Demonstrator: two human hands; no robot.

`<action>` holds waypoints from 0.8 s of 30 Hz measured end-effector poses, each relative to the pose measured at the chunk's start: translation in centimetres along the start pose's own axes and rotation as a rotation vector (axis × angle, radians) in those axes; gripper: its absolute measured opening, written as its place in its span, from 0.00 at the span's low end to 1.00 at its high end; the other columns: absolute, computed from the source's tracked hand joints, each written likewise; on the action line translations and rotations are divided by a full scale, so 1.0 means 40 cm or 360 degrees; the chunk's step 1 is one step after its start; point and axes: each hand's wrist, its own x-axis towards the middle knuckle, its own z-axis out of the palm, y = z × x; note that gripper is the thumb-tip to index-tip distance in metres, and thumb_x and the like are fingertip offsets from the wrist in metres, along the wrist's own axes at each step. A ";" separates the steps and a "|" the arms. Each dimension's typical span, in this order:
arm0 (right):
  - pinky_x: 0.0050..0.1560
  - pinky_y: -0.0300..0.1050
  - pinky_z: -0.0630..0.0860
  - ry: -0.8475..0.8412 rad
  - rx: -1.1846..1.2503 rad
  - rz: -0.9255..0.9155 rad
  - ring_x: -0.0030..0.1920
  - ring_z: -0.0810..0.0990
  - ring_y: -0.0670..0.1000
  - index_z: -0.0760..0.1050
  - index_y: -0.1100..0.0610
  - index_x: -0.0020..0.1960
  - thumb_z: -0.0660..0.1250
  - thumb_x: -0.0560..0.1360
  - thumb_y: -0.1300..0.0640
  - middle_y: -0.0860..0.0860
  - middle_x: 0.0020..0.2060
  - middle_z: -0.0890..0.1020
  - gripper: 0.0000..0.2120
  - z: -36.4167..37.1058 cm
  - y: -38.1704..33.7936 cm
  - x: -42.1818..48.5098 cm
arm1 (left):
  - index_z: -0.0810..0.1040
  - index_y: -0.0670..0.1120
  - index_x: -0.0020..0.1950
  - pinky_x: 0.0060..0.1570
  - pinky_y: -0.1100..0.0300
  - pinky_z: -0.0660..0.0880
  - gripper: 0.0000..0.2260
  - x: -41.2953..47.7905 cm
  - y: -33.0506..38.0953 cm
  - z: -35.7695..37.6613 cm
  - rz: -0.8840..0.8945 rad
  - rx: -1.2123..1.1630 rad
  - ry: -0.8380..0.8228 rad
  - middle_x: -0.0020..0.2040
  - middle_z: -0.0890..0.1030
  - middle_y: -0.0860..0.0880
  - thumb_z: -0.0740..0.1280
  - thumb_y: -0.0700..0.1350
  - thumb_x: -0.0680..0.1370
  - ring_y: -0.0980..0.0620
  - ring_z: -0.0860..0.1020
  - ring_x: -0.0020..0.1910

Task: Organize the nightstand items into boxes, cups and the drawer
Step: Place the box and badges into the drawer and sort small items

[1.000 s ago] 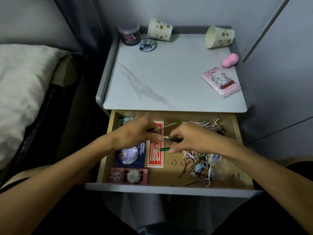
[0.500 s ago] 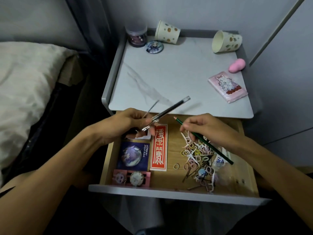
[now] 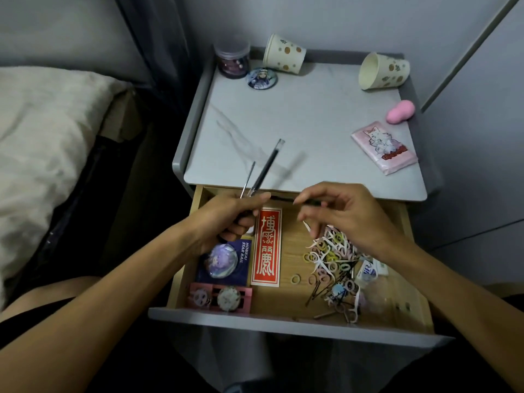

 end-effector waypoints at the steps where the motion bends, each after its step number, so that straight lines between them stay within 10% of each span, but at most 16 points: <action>1: 0.39 0.46 0.82 -0.0128 -0.0012 0.0066 0.35 0.84 0.54 0.80 0.58 0.55 0.69 0.74 0.65 0.55 0.43 0.85 0.10 0.006 0.006 0.001 | 0.74 0.44 0.43 0.22 0.65 0.52 0.17 0.003 -0.004 0.005 0.0022 0.0053 0.0015 0.29 0.72 0.48 0.66 0.57 0.80 0.55 0.56 0.24; 4: 0.47 0.46 0.82 -0.0411 -0.0009 0.0208 0.45 0.86 0.54 0.80 0.58 0.57 0.66 0.77 0.68 0.55 0.49 0.86 0.12 0.016 0.020 0.000 | 0.77 0.39 0.48 0.25 0.63 0.50 0.17 0.003 -0.002 0.017 0.0070 0.0021 0.0096 0.40 0.84 0.43 0.68 0.54 0.79 0.54 0.55 0.24; 8: 0.56 0.53 0.80 -0.0536 -0.0001 0.0246 0.52 0.84 0.55 0.80 0.61 0.58 0.62 0.80 0.67 0.55 0.50 0.85 0.11 0.019 0.029 -0.003 | 0.67 0.47 0.32 0.20 0.65 0.54 0.18 0.002 -0.008 0.011 0.0181 -0.0067 0.0169 0.23 0.68 0.52 0.72 0.41 0.77 0.56 0.56 0.21; 18: 0.46 0.45 0.81 -0.0260 -0.0056 0.0354 0.47 0.85 0.51 0.73 0.58 0.53 0.72 0.75 0.61 0.55 0.46 0.85 0.11 0.102 0.060 0.013 | 0.62 0.48 0.31 0.21 0.65 0.59 0.22 -0.003 -0.003 0.015 0.0263 -0.0022 0.0372 0.22 0.70 0.54 0.74 0.35 0.74 0.57 0.62 0.20; 24: 0.38 0.39 0.76 -0.0437 -0.0418 0.0640 0.40 0.83 0.47 0.76 0.56 0.54 0.69 0.77 0.58 0.49 0.44 0.86 0.07 0.075 0.090 -0.005 | 0.77 0.42 0.35 0.43 0.49 0.78 0.15 -0.008 0.009 -0.012 0.0373 0.0473 0.0656 0.36 0.85 0.47 0.72 0.50 0.77 0.44 0.83 0.38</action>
